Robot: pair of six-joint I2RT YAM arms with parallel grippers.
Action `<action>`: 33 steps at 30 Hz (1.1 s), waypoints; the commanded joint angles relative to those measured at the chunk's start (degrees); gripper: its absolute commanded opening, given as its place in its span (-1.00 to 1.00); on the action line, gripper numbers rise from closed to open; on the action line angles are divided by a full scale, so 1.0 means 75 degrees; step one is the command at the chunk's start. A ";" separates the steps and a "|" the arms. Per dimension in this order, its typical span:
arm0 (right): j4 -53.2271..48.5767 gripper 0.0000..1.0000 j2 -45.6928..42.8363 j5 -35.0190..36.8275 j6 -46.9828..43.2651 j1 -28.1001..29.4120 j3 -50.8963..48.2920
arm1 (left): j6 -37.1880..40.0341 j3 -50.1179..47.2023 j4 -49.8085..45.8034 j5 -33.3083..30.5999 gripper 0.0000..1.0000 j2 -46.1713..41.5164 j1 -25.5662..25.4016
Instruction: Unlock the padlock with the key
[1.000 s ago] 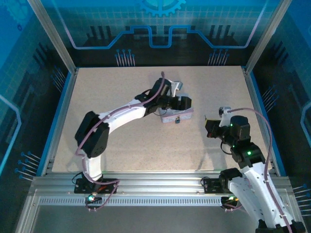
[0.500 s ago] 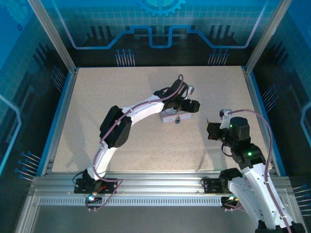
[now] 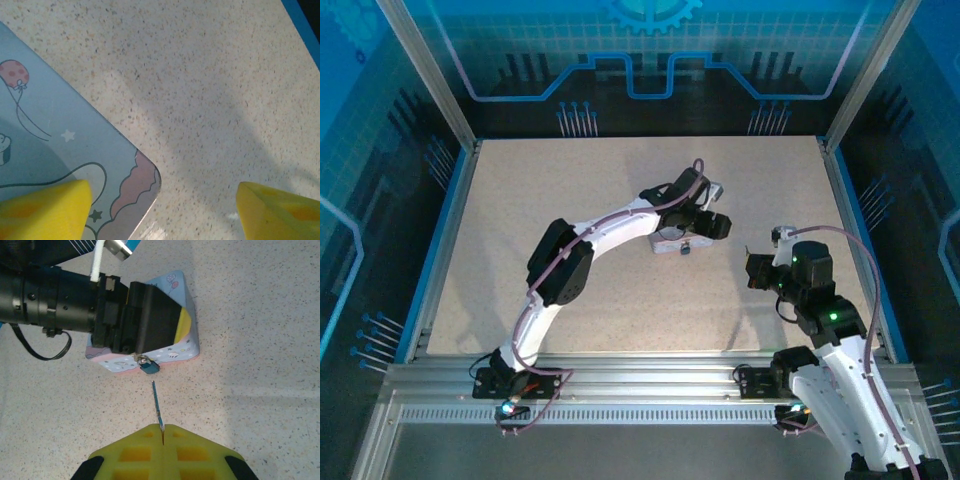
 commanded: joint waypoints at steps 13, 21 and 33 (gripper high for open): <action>0.0076 -1.00 0.0434 -0.0213 0.0091 -0.0113 -0.0039 | 0.0007 -0.3453 0.0213 0.0429 0.57 -0.2518 -0.0450; 0.0583 -1.00 0.0879 -0.0618 0.0246 -0.0105 -0.0259 | -0.0150 -0.4335 0.0577 0.0343 0.57 -0.3506 -0.0588; 0.3221 -1.00 0.2632 -0.1785 0.1149 0.0769 -0.0527 | -0.0359 -0.5997 0.1951 0.0176 0.69 -0.6042 0.0121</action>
